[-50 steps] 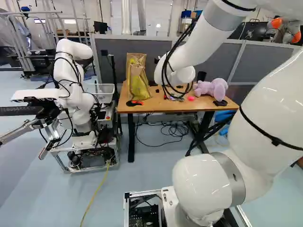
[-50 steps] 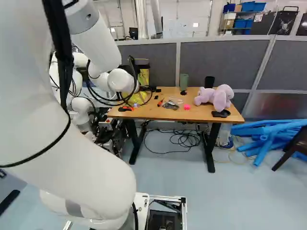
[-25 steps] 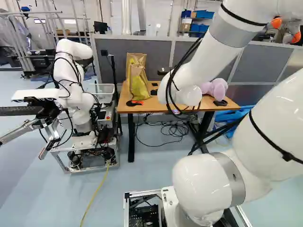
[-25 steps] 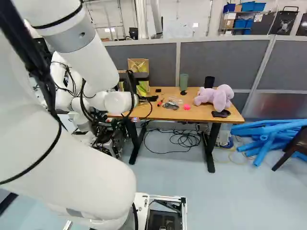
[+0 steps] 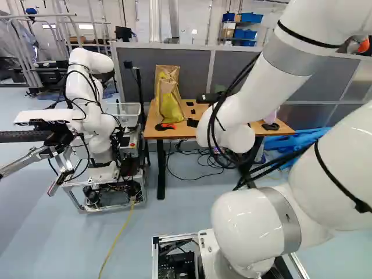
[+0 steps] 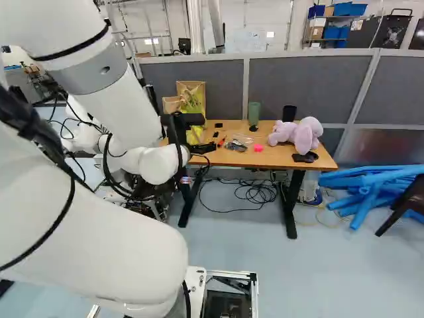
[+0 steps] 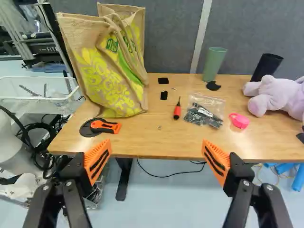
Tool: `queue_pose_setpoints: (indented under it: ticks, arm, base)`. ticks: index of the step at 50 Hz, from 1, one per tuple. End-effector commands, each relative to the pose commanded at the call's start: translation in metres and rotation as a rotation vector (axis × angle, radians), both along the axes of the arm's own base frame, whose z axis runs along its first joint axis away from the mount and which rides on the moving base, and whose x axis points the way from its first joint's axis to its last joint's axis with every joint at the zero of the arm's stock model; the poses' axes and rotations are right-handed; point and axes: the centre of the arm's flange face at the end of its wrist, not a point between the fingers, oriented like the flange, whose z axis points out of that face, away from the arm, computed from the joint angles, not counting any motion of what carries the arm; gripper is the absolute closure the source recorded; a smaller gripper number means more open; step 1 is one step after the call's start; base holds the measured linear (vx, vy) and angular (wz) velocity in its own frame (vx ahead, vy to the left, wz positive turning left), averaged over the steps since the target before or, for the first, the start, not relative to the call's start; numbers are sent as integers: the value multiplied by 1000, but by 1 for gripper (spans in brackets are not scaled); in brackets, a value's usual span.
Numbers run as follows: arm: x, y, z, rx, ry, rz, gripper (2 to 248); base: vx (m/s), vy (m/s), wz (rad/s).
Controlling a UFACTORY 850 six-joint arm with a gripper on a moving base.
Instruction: Pick up the bag on the ground and place it on the table
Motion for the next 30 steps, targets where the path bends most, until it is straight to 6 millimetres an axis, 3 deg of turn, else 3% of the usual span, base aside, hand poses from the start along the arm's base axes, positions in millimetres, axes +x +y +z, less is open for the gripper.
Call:
queue_pose_setpoints:
  ticks: [30]
  arm:
    - [-28,-1,-16,-1,-33,-4,3]
  base:
    - [0,0,0]
